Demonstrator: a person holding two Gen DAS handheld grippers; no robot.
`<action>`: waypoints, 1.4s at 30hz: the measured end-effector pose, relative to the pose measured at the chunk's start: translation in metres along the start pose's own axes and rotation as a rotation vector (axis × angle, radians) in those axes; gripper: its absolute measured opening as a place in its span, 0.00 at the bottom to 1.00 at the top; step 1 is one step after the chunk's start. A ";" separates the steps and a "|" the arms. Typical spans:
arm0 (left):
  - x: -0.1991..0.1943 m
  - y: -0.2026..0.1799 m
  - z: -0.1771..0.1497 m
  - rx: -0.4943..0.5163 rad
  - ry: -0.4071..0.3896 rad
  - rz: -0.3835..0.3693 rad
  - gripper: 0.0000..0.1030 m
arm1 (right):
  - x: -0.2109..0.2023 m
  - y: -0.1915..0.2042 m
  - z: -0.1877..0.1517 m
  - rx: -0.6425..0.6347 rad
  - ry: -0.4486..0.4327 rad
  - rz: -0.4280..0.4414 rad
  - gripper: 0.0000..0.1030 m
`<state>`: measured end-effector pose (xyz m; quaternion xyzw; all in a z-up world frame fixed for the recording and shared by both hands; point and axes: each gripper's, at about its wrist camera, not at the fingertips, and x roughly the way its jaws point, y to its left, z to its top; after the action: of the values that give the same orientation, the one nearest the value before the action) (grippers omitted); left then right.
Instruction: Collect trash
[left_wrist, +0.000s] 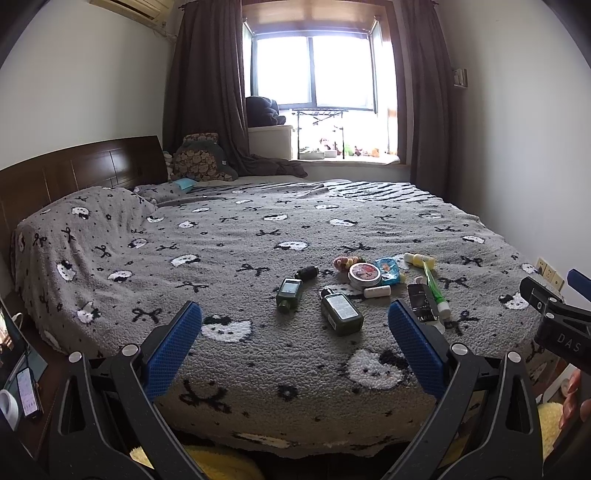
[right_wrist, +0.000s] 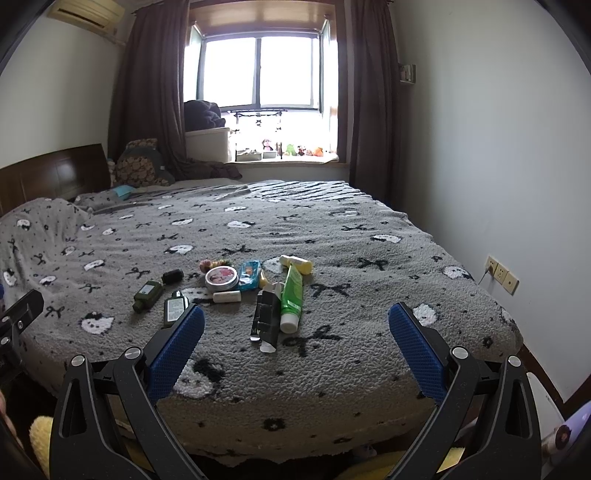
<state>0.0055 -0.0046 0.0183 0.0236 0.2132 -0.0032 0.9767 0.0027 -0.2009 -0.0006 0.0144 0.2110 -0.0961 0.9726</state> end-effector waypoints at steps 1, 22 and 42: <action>0.001 0.000 0.001 0.000 -0.001 -0.001 0.93 | 0.000 0.000 0.000 0.000 0.000 0.000 0.97; -0.011 0.002 -0.006 0.002 -0.020 -0.008 0.93 | -0.001 0.004 0.000 -0.005 -0.005 0.004 0.97; -0.012 0.002 -0.008 0.004 -0.024 -0.005 0.93 | -0.003 0.001 -0.002 -0.002 -0.011 0.002 0.97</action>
<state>-0.0090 -0.0023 0.0160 0.0247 0.2016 -0.0065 0.9791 -0.0003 -0.1993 -0.0016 0.0129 0.2059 -0.0952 0.9739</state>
